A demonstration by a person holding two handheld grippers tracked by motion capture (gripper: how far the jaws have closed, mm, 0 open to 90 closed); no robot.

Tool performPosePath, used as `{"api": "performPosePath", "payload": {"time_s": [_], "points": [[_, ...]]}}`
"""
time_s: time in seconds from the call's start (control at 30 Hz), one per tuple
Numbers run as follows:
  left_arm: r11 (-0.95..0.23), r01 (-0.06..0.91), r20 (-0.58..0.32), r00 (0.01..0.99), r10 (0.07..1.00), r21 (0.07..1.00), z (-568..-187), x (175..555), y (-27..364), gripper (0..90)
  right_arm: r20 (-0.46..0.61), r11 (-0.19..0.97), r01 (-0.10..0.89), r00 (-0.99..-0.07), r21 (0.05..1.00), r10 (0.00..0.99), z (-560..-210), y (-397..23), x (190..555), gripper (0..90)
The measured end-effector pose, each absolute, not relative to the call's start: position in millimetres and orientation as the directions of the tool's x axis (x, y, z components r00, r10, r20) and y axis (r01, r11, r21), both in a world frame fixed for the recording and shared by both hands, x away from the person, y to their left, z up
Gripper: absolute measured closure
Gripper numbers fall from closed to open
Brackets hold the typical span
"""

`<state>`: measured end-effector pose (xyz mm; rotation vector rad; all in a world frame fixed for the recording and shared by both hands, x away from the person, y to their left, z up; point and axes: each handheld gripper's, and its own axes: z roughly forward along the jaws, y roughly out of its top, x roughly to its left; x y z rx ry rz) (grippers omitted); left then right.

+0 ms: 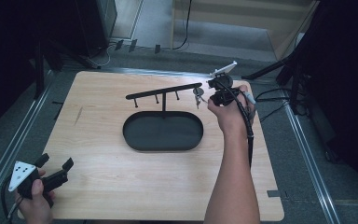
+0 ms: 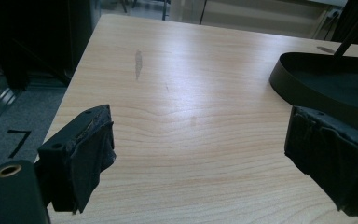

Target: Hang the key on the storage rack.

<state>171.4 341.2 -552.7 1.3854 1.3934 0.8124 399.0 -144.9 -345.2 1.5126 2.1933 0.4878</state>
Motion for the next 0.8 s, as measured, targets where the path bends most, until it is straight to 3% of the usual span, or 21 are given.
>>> {"api": "performPosePath", "payload": {"time_s": [0.8], "points": [[0.124, 0.329, -0.173, 0.123, 0.977, 0.936, -552.7, 171.4, 341.0, 8.3, -0.081, 0.244, 0.878, -0.231, 0.411, 0.97, -403.8, -204.1, 386.5, 76.7]]}}
